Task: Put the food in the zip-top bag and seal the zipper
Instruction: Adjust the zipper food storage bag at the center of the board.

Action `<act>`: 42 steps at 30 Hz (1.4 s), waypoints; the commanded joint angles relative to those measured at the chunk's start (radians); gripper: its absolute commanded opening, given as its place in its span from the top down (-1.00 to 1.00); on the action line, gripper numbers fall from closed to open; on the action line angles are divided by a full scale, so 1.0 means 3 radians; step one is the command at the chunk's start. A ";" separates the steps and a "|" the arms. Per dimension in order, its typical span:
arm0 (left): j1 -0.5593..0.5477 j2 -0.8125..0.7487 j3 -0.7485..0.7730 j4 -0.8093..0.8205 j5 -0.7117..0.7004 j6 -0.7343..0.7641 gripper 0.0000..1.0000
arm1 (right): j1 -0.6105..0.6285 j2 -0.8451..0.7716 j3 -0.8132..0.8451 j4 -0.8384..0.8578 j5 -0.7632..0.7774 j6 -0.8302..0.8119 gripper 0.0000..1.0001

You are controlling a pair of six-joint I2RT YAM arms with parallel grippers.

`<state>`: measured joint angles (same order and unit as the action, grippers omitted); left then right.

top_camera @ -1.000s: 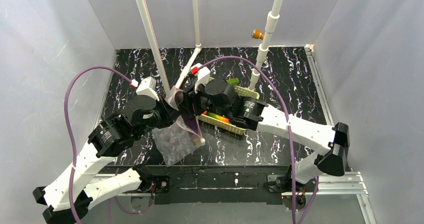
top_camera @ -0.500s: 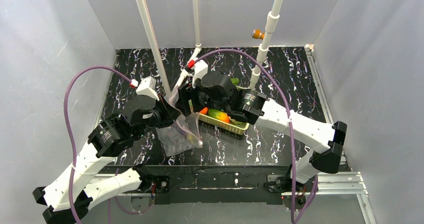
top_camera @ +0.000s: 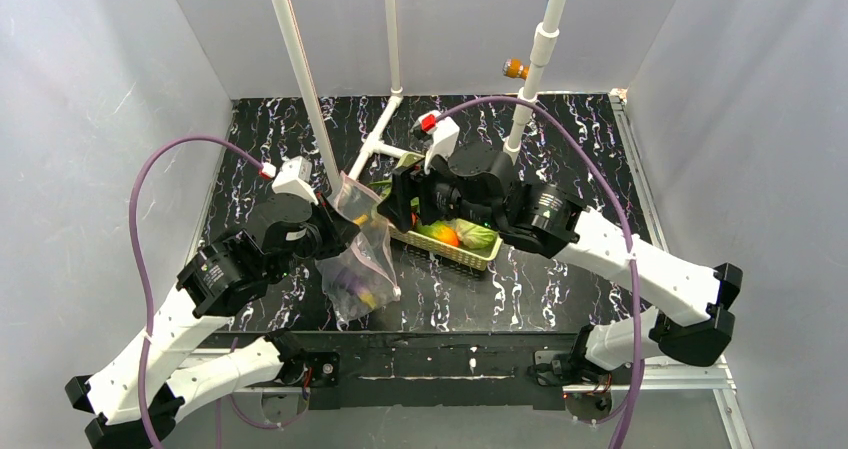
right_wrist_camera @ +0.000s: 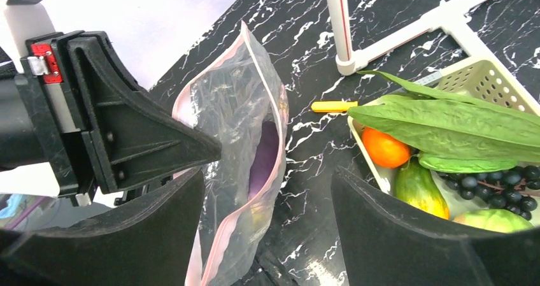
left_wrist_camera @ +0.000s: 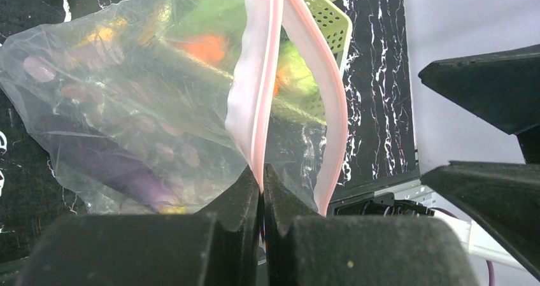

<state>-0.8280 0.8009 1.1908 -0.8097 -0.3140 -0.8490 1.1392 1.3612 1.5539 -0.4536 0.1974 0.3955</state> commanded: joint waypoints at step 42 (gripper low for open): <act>0.0013 -0.0322 0.0441 -0.0228 -0.0025 -0.0397 1.00 | 0.0401 0.0943 0.1871 -0.0930 -0.0586 -0.0299 0.97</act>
<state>-0.8267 0.6533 1.1072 -0.9171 -0.3685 -1.0408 1.2625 1.7106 1.9159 -0.7515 0.0466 0.3485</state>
